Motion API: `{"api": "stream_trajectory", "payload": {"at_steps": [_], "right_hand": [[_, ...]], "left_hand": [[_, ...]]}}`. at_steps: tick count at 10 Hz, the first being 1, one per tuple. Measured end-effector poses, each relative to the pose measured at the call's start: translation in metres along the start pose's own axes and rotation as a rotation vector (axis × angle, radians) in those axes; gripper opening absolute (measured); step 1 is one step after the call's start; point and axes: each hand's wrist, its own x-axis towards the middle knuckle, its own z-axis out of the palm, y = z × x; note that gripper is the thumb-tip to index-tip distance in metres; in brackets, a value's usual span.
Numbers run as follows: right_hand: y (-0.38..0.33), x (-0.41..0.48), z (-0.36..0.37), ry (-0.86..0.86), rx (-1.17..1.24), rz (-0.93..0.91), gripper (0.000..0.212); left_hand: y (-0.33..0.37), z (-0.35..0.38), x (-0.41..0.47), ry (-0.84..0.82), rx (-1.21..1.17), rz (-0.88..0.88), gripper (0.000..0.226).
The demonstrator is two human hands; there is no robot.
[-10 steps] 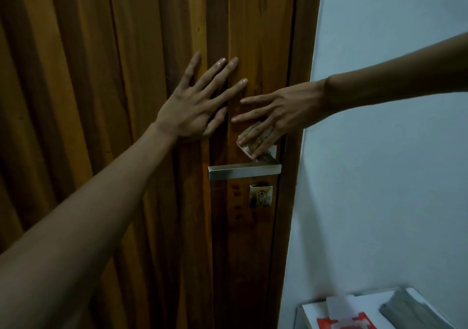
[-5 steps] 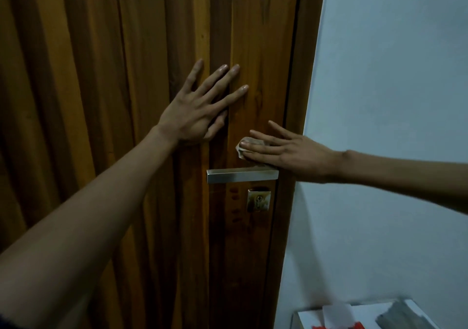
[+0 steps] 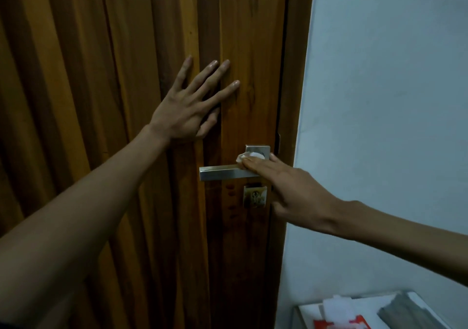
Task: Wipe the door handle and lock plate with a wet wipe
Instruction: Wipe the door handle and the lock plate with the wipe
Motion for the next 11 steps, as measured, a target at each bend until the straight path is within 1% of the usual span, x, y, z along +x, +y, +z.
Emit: {"api": "stream_trajectory", "payload": {"at_steps": [1, 2, 3, 4, 5, 6, 7, 8, 9, 11], "right_hand": [[0.001, -0.003, -0.007, -0.003, -0.101, 0.003, 0.087], [-0.01, -0.002, -0.002, 0.042, -0.157, 0.035, 0.085], [-0.041, 0.01, 0.018, 0.067, -0.115, 0.046, 0.084], [-0.069, 0.024, 0.029, 0.068, -0.089, 0.011, 0.079], [-0.076, 0.027, 0.03, 0.034, -0.1, -0.013, 0.078], [-0.059, 0.019, 0.023, 0.037, -0.179, 0.014, 0.084], [-0.029, 0.0, 0.01, 0.095, -0.252, 0.087, 0.087], [-0.018, -0.01, 0.008, 0.106, -0.314, 0.158, 0.088], [-0.033, -0.002, 0.015, 0.116, -0.309, 0.145, 0.086], [-0.08, 0.032, 0.032, 0.12, -0.122, 0.007, 0.075]], "left_hand": [[0.0, 0.0, 0.0, 0.001, 0.013, 0.011, 0.061], [0.002, -0.002, 0.0, 0.0, 0.02, 0.015, 0.061], [0.001, -0.003, 0.0, 0.002, 0.011, 0.012, 0.061], [0.001, -0.004, 0.0, -0.001, 0.002, 0.01, 0.06], [0.0, -0.003, 0.001, -0.007, -0.003, 0.014, 0.06], [0.0, -0.003, 0.0, -0.003, 0.0, 0.013, 0.06], [0.001, -0.004, 0.0, -0.005, -0.006, 0.012, 0.061], [0.001, -0.003, 0.0, -0.007, -0.014, 0.007, 0.061], [0.001, -0.003, 0.0, -0.006, -0.017, 0.008, 0.061], [0.0, -0.003, 0.0, -0.018, -0.001, 0.005, 0.061]]}}
